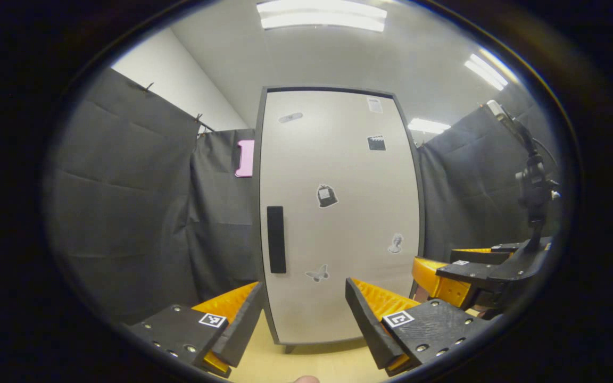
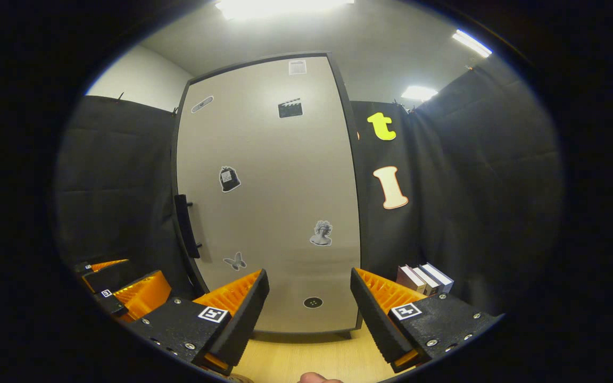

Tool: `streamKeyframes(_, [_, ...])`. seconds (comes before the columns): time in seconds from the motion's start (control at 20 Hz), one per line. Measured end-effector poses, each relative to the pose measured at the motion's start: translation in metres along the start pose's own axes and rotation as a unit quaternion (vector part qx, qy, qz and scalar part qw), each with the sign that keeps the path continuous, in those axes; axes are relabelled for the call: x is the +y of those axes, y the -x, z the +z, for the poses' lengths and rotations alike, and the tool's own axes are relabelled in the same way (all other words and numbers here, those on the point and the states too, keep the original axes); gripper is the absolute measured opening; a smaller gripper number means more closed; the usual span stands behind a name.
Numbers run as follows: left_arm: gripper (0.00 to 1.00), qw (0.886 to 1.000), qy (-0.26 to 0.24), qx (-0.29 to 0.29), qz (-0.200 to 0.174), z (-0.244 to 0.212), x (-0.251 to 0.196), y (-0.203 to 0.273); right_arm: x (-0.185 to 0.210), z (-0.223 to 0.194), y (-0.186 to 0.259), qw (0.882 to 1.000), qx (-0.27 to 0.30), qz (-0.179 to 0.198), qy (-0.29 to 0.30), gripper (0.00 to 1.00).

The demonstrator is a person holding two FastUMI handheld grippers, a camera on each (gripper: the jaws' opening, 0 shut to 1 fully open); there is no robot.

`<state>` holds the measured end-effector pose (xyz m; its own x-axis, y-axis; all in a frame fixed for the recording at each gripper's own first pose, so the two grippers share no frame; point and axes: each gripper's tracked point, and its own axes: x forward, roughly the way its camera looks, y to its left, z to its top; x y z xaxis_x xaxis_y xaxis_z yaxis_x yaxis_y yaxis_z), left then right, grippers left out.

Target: Open the cabinet door with the right hand, grasp the bottle in the cabinet with the left hand and place it on the coaster, then close the cabinet door with the right hand.

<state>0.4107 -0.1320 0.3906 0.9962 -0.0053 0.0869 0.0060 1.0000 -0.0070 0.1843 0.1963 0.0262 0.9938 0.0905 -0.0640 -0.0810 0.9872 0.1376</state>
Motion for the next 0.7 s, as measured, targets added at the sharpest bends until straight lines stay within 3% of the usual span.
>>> streamKeyframes(0.7, [0.90,1.000,-0.006,-0.005,0.012,0.0008,0.0015,0.0006,0.0105,-0.0033,0.0036,1.000,0.003,0.016,0.004,0.95])
